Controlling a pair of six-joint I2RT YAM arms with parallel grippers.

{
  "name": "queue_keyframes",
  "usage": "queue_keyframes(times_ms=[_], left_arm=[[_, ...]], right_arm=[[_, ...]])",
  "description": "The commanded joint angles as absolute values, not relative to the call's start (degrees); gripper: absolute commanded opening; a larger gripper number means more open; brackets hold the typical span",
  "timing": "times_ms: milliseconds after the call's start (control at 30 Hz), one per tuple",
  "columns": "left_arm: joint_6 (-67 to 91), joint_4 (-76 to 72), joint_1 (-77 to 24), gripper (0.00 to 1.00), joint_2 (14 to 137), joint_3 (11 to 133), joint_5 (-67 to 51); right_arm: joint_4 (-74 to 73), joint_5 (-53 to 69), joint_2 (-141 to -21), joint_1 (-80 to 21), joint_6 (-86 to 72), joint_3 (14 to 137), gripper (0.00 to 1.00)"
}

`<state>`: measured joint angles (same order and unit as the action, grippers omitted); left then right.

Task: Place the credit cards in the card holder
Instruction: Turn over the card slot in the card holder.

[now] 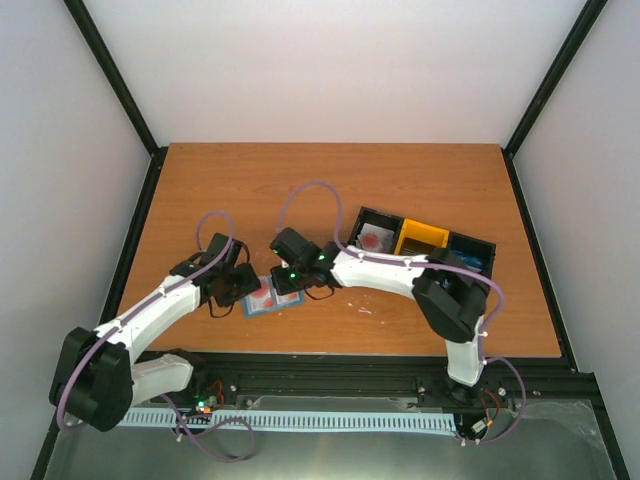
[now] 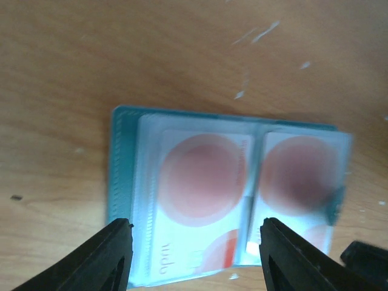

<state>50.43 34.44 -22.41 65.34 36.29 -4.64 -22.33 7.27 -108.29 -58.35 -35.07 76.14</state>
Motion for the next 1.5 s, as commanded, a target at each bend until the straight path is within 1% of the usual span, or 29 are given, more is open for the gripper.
queue_keyframes(times_ms=[0, 133, 267, 400, 467, 600, 700, 800, 867, 1000, 1167, 1233, 1367, 1467], left_arm=[[55.18, 38.45, -22.54, 0.61, 67.69, 34.32, -3.56], [57.53, 37.71, -22.59, 0.62, 69.11, 32.88, -4.73], [57.79, 37.61, -22.55, 0.61, 68.79, 32.23, -3.77], [57.22, 36.37, -22.55, 0.61, 68.88, 30.75, -4.35], [57.08, 35.29, -22.57, 0.61, 69.27, 30.19, -4.96], [56.1, 34.39, -22.5, 0.6, 69.68, 30.44, -5.21], [55.31, 34.23, -22.57, 0.6, 70.4, 30.94, -5.01], [55.05, 33.96, -22.53, 0.6, 71.15, 31.28, -5.22], [54.99, 33.65, -22.51, 0.6, 71.43, 31.29, -5.54], [54.83, 33.14, -22.5, 0.6, 71.87, 31.51, -5.97], [54.61, 33.11, -22.52, 0.59, 72.22, 31.94, -6.14], [54.54, 32.97, -22.56, 0.59, 72.41, 31.99, -6.26], [54.37, 32.96, -22.51, 0.59, 72.6, 32.17, -6.32], [54.19, 33.05, -22.53, 0.59, 72.63, 32.17, -6.33]], right_arm=[[-29.22, 1.04, -114.65, -60.91, -33.28, 82.68, 0.17], [-32.65, -1.98, -117.98, -61.91, -34.55, 85.91, 0.21], [-36.06, -8.97, -117.91, -62.06, -36.73, 86.48, 0.25], [-37.92, -14.37, -116.1, -62.08, -38.04, 86.0, 0.32], [-38.41, -14.93, -116.19, -61.97, -38.24, 86.08, 0.36], [-39.67, -14.5, -117.86, -62.01, -38.61, 86.92, 0.37], [-41.2, -17.03, -117.99, -61.98, -38.59, 87.65, 0.38], [-42.23, -19.79, -117.33, -61.96, -38.63, 87.81, 0.44], [-42.12, -19.98, -117.06, -61.96, -38.45, 87.65, 0.47], [-40.12, -15.86, -117.47, -61.79, -37.4, 86.79, 0.45], [-38.74, -13.08, -117.43, -61.58, -37.24, 85.85, 0.33], [-38.39, -11.91, -117.41, -61.18, -37.26, 85.53, 0.32], [-38.73, -11.26, -117.45, -60.63, -38.06, 84.89, 0.36], [-39.75, -11.74, -117.15, -60.64, -38.72, 84.55, 0.37]])
